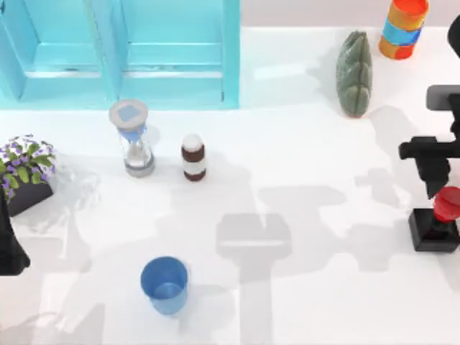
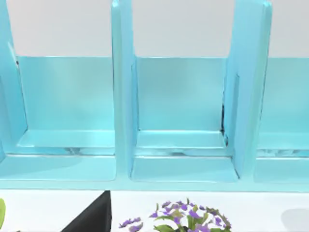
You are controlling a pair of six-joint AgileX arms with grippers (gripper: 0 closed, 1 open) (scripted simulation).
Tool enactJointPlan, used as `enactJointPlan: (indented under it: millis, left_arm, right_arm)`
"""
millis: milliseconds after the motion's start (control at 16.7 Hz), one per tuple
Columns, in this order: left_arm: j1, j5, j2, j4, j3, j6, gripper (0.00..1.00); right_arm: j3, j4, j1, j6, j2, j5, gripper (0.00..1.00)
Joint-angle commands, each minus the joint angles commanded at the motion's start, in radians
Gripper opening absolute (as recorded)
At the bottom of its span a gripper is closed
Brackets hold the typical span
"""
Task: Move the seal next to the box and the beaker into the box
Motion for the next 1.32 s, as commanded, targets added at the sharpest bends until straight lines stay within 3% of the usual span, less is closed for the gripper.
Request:
enactJointPlan:
  millis: [120, 720, 1320]
  left_arm:
    - [0.000, 0.000, 0.000, 0.000, 0.000, 0.000, 1.00]
    - [0.000, 0.000, 0.000, 0.000, 0.000, 0.000, 1.00]
    - [0.000, 0.000, 0.000, 0.000, 0.000, 0.000, 1.00]
  right_arm:
    - [0.000, 0.000, 0.000, 0.000, 0.000, 0.000, 1.00]
    - [0.017, -0.017, 0.001, -0.001, 0.002, 0.000, 1.00]
    - [0.392, -0.395, -0.004, -0.005, -0.003, 0.000, 1.00]
